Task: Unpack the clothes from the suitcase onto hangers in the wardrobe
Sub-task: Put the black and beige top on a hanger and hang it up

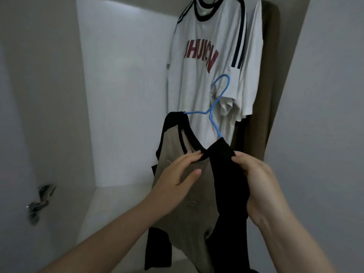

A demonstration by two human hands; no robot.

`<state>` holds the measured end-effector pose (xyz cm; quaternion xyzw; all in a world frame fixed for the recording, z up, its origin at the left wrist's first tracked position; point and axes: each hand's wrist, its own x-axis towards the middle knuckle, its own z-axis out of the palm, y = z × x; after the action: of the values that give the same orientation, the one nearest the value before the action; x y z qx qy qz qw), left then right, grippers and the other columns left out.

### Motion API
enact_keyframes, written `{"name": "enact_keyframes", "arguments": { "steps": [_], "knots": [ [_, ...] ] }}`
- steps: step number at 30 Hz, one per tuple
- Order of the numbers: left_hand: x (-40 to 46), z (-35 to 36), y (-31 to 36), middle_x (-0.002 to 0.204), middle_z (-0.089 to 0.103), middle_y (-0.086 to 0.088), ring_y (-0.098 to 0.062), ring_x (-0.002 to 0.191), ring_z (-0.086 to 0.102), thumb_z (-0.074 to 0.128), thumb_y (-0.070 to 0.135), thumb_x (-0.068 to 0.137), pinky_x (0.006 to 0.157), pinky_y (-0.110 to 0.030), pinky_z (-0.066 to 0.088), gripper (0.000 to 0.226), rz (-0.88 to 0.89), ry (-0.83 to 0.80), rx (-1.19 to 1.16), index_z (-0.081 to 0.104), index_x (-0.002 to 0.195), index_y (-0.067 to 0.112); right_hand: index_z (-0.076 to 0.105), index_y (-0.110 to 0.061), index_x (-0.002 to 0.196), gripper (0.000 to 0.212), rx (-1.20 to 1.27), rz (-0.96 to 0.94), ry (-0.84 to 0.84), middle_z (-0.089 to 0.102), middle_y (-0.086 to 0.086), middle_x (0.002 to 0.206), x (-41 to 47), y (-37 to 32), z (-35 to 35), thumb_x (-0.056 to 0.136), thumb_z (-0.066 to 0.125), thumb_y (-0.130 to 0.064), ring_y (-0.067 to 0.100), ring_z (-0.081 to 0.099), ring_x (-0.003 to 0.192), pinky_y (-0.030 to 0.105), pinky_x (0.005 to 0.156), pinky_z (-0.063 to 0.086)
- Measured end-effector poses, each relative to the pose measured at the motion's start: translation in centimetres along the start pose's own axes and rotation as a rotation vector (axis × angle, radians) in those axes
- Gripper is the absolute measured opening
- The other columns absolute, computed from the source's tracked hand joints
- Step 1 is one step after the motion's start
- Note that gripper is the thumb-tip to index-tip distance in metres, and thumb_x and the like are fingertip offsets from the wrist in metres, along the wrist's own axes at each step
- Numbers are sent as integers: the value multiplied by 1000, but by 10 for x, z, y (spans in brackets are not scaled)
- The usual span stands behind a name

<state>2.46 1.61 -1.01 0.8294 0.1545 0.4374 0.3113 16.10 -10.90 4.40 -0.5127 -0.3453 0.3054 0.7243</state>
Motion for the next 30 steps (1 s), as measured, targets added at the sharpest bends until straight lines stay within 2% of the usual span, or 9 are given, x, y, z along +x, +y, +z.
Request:
{"name": "enact_keyframes", "arguments": {
  "steps": [3, 7, 10, 13, 17, 21, 24, 26, 30],
  "knots": [
    [20, -14, -10, 143, 48, 19, 6, 138, 35, 55, 18, 99, 115, -25, 31, 43, 25, 13, 24, 49, 140, 30, 78, -12, 98, 23, 43, -35, 26, 76, 17, 96, 30, -1, 14, 91, 57, -14, 26, 75, 87, 26, 61, 58],
    [52, -34, -31, 137, 53, 20, -1, 129, 48, 53, 24, 100, 108, -30, 42, 40, 49, 38, -27, 49, 138, 35, 80, -14, 89, 23, 54, -128, -21, 77, 13, 88, 66, -13, 36, 90, 57, -13, 23, 75, 82, 24, 60, 57],
    [79, -50, -43, 134, 57, 13, -1, 121, 57, 54, 22, 100, 97, -16, 46, 34, 50, 65, -214, 55, 132, 33, 80, -19, 85, 22, 67, -151, -18, 75, 4, 75, 92, -26, 59, 89, 59, -12, 16, 74, 71, 24, 56, 56],
    [108, -73, -56, 130, 60, 10, -7, 115, 62, 58, 19, 97, 91, -12, 47, 31, 87, 148, -287, 59, 126, 29, 78, -14, 92, 18, 51, -151, -45, 75, 7, 83, 119, -37, 89, 89, 61, -14, 20, 73, 75, 28, 62, 57],
    [141, -104, -74, 126, 63, 9, -7, 116, 62, 61, 17, 96, 90, -14, 49, 26, 176, 234, -305, 63, 121, 24, 74, -17, 67, 28, 143, -108, -124, 70, 2, 65, 150, -50, 122, 90, 58, -13, 14, 70, 58, 24, 55, 57],
    [164, -128, -91, 121, 64, 6, -13, 118, 60, 64, 12, 93, 87, -19, 52, 21, 254, 304, -320, 65, 111, 21, 71, -15, 74, 21, 226, -46, -177, 69, 2, 66, 171, -54, 139, 90, 57, -15, 14, 68, 56, 22, 51, 55],
    [176, -141, -98, 119, 65, 8, -17, 108, 65, 66, 11, 92, 83, -20, 52, 17, 249, 302, -327, 66, 104, 23, 70, -14, 78, 18, 204, -61, -168, 70, 3, 69, 185, -56, 152, 90, 56, -15, 15, 69, 58, 23, 52, 56],
    [184, -149, -103, 118, 66, 9, -16, 103, 67, 66, 11, 91, 80, -20, 52, 15, 243, 292, -315, 67, 101, 22, 70, -12, 80, 19, 183, -61, -164, 70, 3, 68, 196, -59, 164, 91, 55, -15, 15, 68, 55, 23, 50, 55],
    [199, -164, -107, 115, 66, 9, -9, 109, 64, 65, 14, 92, 83, -20, 53, 11, 262, 268, -237, 68, 100, 22, 70, -7, 90, 17, 126, -46, -154, 71, 5, 65, 219, -72, 182, 89, 57, -17, 16, 68, 51, 22, 46, 52]
  ]
}}
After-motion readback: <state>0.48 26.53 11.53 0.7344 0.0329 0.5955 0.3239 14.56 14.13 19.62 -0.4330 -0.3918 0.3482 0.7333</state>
